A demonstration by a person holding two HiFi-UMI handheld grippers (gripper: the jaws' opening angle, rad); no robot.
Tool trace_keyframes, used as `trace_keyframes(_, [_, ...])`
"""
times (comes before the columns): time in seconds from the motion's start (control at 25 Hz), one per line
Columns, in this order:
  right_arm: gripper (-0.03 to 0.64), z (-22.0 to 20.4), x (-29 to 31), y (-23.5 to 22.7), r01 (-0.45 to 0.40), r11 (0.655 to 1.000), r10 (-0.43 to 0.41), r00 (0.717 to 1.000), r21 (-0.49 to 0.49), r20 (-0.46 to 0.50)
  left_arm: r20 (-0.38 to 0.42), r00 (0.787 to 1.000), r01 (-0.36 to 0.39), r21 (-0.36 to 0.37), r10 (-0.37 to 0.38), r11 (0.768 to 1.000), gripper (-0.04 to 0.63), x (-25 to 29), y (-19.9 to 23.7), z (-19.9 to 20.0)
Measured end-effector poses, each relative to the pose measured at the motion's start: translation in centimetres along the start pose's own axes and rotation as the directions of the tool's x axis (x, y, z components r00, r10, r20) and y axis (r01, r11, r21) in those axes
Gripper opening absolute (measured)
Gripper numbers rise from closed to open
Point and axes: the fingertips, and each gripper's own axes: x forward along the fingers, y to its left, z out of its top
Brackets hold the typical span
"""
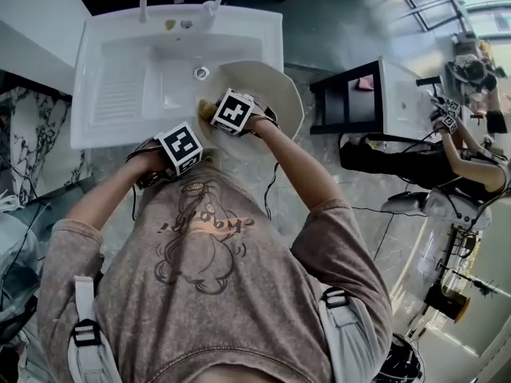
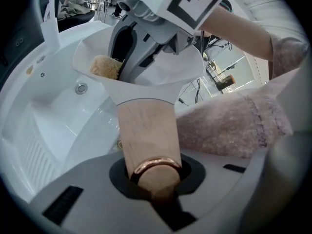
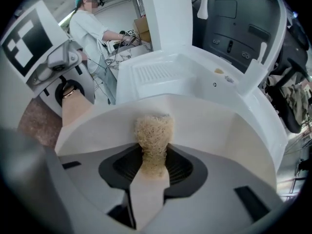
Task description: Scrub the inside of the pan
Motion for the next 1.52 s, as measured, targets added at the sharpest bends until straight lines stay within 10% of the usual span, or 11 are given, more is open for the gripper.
trace_keyframes(1.52, [0.153,-6.5,-1.8,-11.3,0.320,0.947,-0.311,0.938,0.032,-0.152,0.008,1.000,0.016,-0.015,-0.016,1.000,0.057,-0.1,-0.3,0.0])
